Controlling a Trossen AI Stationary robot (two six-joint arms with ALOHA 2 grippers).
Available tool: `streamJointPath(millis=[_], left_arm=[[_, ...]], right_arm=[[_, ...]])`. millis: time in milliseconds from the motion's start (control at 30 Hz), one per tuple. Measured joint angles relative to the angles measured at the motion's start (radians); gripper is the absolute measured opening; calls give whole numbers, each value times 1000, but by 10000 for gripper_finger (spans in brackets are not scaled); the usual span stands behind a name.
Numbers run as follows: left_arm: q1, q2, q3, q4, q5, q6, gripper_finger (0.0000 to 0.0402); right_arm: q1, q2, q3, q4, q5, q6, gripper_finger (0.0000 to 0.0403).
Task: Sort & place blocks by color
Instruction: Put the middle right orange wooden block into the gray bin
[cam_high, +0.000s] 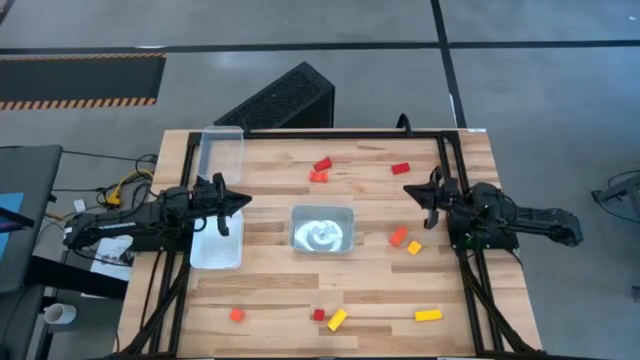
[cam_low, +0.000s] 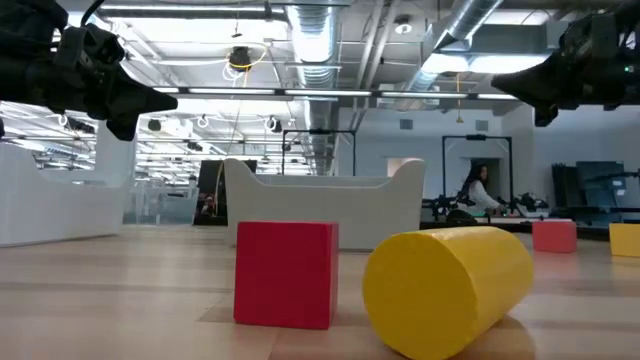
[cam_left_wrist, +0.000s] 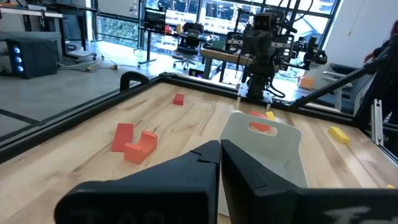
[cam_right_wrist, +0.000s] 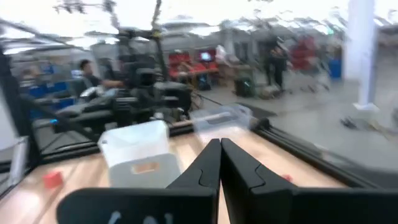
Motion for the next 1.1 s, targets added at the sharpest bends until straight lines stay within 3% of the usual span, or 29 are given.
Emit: streamJointPath(millis=[233, 467, 600, 800, 967, 1100], left_arm=[[0, 0, 0, 0, 0, 0, 0], [0, 0, 0, 0, 0, 0, 0], [0, 0, 0, 0, 0, 0, 0], [0, 0, 0, 0, 0, 0, 0], [0, 0, 0, 0, 0, 0, 0], [0, 0, 0, 0, 0, 0, 0]], right_arm=[[4, 34, 185, -112, 1, -45, 33], [14, 193, 334, -277, 8, 3, 35], [40, 303, 345, -280, 9, 68, 50], [60, 463, 389, -300, 9, 100, 87], [59, 559, 565, -458, 15, -5, 137], [20, 687, 698, -668, -7, 31, 190]])
